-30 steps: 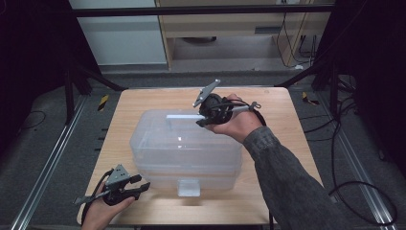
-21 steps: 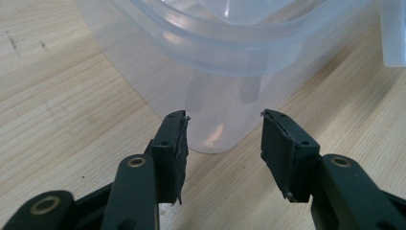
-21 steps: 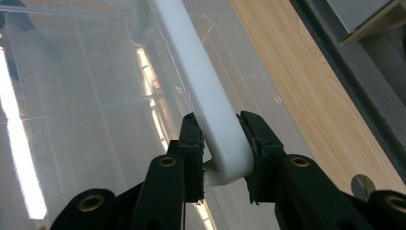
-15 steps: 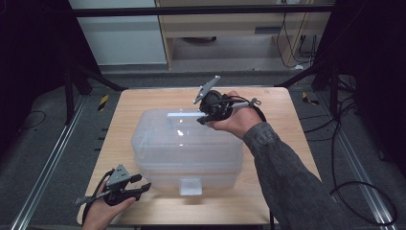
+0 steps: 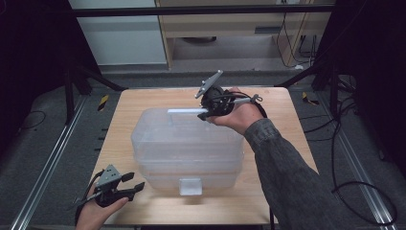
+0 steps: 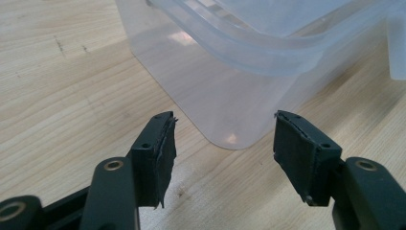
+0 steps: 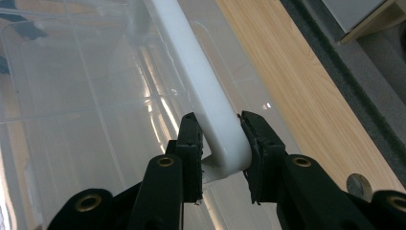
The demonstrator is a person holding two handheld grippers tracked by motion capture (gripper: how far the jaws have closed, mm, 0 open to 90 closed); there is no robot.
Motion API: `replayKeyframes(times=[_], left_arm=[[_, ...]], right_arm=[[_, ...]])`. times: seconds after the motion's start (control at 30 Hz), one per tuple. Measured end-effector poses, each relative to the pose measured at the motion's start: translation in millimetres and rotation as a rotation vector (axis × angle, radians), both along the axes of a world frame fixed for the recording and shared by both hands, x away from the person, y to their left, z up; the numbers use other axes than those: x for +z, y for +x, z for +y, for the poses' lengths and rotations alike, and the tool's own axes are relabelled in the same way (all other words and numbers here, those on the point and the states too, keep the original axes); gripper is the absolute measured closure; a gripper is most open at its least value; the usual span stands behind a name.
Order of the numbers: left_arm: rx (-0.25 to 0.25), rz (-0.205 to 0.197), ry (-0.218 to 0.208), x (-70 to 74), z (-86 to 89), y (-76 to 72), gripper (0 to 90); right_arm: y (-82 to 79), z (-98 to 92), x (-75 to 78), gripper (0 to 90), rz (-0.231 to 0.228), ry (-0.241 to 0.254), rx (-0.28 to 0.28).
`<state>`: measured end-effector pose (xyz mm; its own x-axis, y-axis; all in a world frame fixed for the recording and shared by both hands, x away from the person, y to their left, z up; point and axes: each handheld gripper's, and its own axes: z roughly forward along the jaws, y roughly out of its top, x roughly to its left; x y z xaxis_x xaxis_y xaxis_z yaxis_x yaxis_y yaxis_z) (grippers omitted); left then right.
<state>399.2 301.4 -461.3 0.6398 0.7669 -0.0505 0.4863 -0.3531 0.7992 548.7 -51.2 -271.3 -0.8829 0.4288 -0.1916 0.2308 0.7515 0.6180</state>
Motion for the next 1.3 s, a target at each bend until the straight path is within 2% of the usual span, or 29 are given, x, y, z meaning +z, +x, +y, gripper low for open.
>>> replayKeyframes(times=[0.6, 0.77, 1.03, 1.07, 1.3], left_arm=[[0.030, -0.034, -0.015, 4.5, 8.9, 1.1, 37.8], [0.054, -0.053, -0.036, 7.0, 13.5, 1.6, 37.9], [0.088, -0.093, -0.063, 16.6, 23.4, 1.7, 42.8], [0.094, -0.107, -0.071, 19.7, 25.5, 1.7, 43.8], [0.086, -0.133, -0.082, 33.3, 26.4, 3.6, 48.4]], right_arm=[[6.3, -2.5, 7.4, 69.4, 0.001, 0.024, -0.021], [8.9, -2.8, 8.3, 69.3, 0.006, 0.027, -0.021], [14.2, -2.7, 10.5, 69.3, 0.020, 0.027, -0.030], [14.7, -2.7, 10.7, 69.3, 0.022, 0.027, -0.031], [17.8, -2.7, 11.9, 69.3, 0.028, 0.025, -0.028]])
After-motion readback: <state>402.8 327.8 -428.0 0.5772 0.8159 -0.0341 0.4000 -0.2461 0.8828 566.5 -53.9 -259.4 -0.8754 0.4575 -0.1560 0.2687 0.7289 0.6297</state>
